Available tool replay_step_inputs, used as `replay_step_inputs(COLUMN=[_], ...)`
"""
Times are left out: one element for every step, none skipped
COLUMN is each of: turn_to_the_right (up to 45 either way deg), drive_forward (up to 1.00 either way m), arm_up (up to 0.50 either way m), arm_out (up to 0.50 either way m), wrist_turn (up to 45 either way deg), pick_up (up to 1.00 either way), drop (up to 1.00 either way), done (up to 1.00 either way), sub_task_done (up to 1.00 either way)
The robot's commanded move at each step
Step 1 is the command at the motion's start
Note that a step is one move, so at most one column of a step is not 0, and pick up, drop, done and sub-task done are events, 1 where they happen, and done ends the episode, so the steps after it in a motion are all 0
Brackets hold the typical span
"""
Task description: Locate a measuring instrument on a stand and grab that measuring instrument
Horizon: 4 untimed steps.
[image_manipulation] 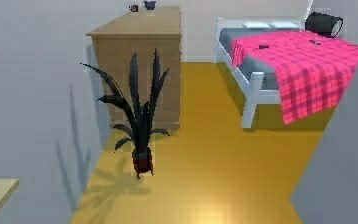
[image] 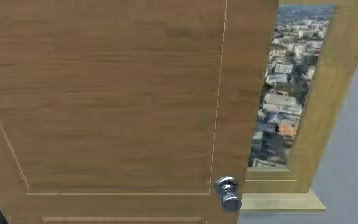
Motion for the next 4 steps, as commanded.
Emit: replay_step_inputs(turn_to_the_right=[0.0,-45.0,-45.0,-45.0], drive_forward=[0.15,0.0,0.0,0.0], arm_up=[0.0,0.0,0.0,0.0], arm_out=[0.0,0.0,0.0,0.0], wrist_turn=[0.0,0.0,0.0,0.0], pick_up=[0.0,0.0,0.0,0.0], drop=[0.0,0.0,0.0,0.0], done=[0.0,0.0,0.0,0.0], sub_task_done=[0.0,0.0,0.0,0.0])
